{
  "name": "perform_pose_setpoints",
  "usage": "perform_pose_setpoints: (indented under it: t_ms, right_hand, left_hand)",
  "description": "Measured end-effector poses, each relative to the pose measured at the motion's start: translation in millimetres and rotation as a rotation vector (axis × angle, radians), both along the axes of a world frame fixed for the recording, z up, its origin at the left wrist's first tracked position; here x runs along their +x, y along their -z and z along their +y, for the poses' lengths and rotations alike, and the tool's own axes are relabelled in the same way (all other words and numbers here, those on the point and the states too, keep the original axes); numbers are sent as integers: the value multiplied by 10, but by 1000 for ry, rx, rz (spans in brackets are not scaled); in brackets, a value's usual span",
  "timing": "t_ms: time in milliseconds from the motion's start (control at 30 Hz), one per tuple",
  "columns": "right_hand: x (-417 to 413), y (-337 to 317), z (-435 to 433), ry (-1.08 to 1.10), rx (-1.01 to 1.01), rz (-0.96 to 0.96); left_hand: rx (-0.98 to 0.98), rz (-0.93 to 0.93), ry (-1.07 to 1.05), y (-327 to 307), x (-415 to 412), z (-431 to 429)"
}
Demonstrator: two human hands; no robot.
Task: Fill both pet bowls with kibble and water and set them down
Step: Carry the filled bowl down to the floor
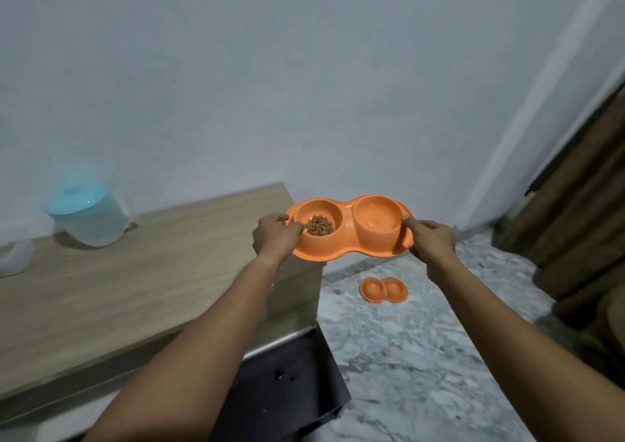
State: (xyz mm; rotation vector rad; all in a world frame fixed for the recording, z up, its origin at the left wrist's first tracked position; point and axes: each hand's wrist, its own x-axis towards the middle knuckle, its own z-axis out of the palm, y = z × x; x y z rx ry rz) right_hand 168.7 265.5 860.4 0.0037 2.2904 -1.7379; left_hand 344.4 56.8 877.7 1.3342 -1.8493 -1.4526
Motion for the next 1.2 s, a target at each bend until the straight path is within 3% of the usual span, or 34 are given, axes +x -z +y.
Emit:
perform_pose_setpoints:
  t_ms: [400, 700, 900, 1067, 1200]
  right_hand:
    - [-1601, 491, 500, 106, 77, -43]
    - [-2515, 1627, 259, -7, 199, -240]
    - [-2963, 3264, -51, -184, 296, -341]
    - [-3423, 5117, -352, -296, 310, -322]
    - [-3799, 6750, -614, -403, 314, -345]
  left_hand:
    - [32, -2, 166, 676, -2060, 233]
    - [117, -87, -29, 1839, -2911, 318]
    - [77, -232, -190, 3574, -3239, 117]
    - [107, -314, -350, 5488, -3481, 31]
    - [148, -275, -425, 6852, -3614, -26]
